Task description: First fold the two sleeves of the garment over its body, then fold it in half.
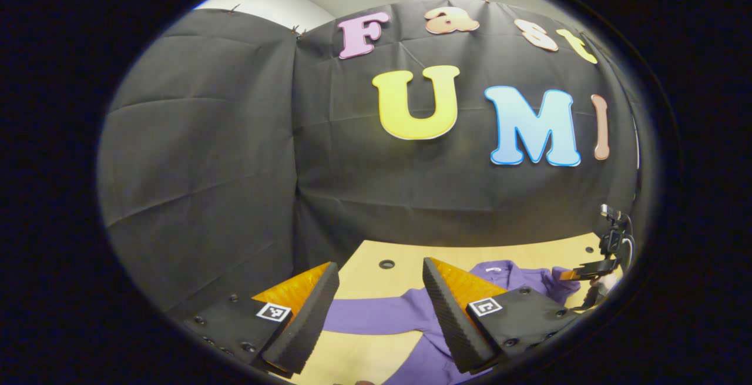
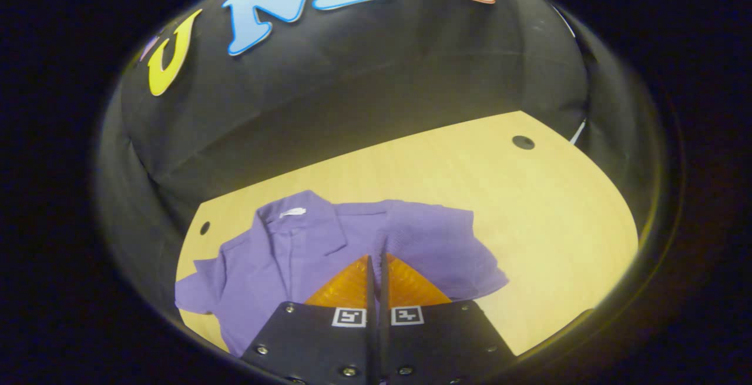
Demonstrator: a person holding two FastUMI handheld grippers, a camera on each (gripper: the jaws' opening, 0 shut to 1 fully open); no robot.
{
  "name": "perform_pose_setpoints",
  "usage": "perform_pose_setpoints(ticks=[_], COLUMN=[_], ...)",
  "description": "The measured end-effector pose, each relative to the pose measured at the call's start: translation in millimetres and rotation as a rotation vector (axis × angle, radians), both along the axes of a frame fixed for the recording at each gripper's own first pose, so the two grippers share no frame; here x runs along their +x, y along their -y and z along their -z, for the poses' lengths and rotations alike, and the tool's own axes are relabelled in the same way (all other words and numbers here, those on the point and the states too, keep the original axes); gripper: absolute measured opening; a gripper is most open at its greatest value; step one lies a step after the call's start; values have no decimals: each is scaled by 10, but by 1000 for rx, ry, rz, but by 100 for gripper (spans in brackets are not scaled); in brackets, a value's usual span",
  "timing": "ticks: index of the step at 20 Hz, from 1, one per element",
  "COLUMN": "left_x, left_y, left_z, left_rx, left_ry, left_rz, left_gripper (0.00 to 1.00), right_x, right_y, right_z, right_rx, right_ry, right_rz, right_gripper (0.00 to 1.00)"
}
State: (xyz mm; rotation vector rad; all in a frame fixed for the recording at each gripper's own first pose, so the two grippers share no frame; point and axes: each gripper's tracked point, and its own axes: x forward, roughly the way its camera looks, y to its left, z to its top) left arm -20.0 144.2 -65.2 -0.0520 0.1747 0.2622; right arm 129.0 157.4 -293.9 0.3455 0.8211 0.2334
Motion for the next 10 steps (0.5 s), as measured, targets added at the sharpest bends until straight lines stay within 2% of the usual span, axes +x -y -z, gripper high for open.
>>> perform_pose_setpoints(ticks=[4,10], left_x=[-22,-103], left_y=[-373,-875], left_z=[76,188], left_rx=[-2,-7], left_ry=[-10,-20], left_rz=[-7,-29], left_gripper=[99,99], right_x=[-167,-556], right_y=[-756,-1820], right_z=[-148,-266], right_rx=[41,59], right_ry=[9,13], right_rz=[-71,-231], right_gripper=[1,1])
